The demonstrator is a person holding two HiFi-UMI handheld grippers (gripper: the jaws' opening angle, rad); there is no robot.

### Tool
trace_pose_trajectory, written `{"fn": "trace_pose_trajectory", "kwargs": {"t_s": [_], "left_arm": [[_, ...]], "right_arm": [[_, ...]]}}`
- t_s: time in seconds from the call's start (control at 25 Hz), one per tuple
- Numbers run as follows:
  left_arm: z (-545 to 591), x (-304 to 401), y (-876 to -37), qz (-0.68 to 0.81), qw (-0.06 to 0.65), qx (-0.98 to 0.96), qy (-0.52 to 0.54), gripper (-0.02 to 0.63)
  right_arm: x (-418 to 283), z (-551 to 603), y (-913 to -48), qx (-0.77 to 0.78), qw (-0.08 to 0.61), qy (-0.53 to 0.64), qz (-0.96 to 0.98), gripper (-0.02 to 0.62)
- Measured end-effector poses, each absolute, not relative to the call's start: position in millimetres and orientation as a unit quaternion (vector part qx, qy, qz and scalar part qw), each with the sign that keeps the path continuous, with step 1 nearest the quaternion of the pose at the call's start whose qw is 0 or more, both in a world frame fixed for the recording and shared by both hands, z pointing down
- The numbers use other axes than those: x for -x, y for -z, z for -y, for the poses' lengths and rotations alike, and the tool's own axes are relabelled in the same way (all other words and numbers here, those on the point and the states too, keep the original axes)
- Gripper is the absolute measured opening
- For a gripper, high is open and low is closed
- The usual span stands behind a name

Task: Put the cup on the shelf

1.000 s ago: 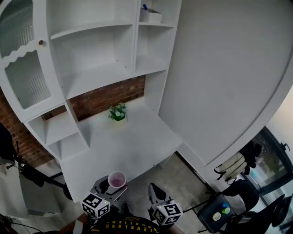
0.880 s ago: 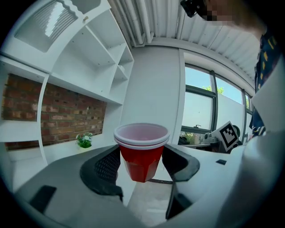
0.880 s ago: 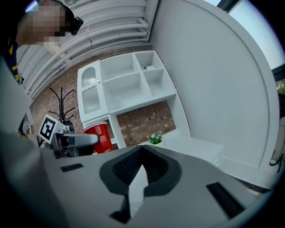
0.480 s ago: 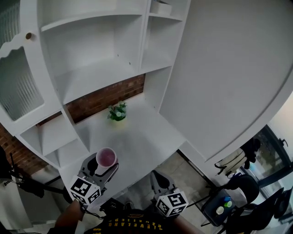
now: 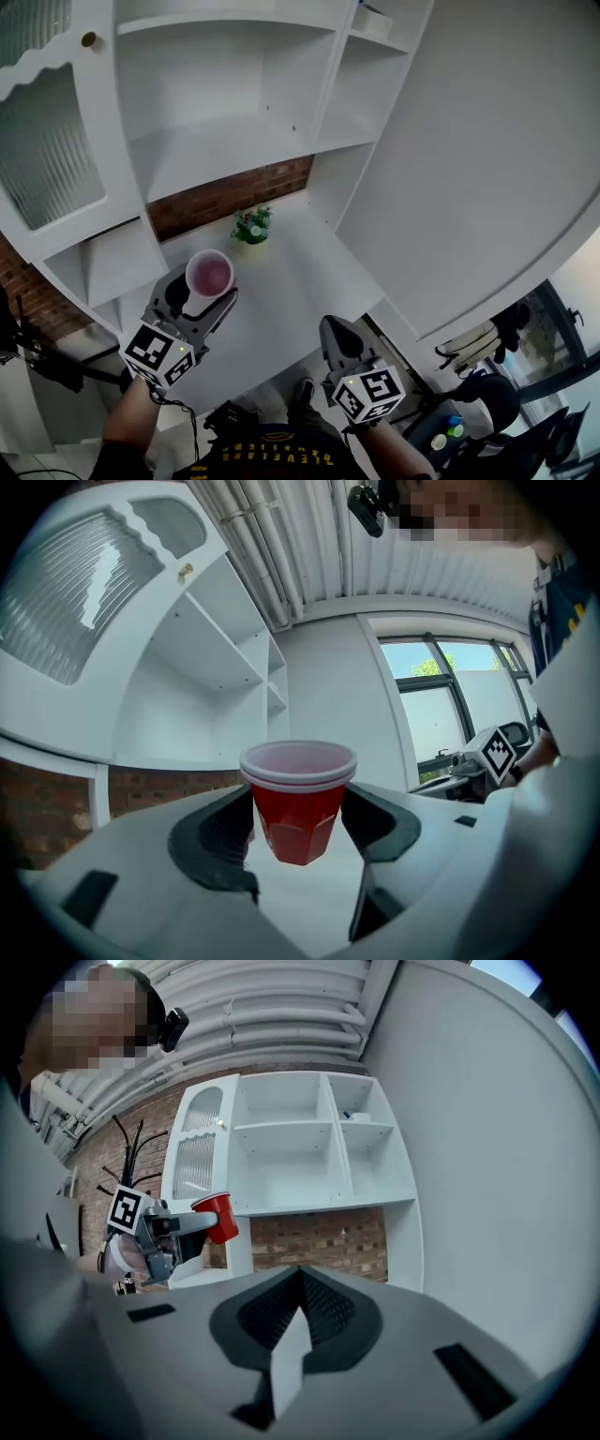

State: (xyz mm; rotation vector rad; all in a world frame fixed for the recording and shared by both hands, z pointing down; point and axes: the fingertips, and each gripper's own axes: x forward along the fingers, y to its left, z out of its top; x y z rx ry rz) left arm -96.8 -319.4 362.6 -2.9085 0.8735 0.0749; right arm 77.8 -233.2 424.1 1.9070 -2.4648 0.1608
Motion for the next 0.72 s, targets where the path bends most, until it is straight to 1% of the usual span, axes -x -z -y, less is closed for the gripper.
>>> {"fn": "trace_pose_trajectory", "kwargs": {"t_s": [0.28,0.36,0.56,0.72], "left_arm": [[345.9,91.8,-330.6,-0.281,0.003,0.959,-0.035,0.295],[354.7,85.2,-322.7,-0.279,0.002,0.960,-0.027,0.295],[384.8,71.9,-296.0,-0.289,0.027,0.957,-0.002,0.295],[414.1,56.2,-278.1,-0.292,0.013,0.956,0.000,0.295]], "right_arm": [[-80.7,280.3,-376.6,-0.580,-0.002,-0.001,0.814,-0.006],[-82.6,294.7,-363.7,-0.572,-0.011,0.013,0.820,-0.007],[-73.6,334.4,-330.5,-0.538,-0.033,0.043,0.841,-0.006],[-69.9,372.7,-310.0,-0.502,-0.048,0.047,0.862,-0.006]]}}
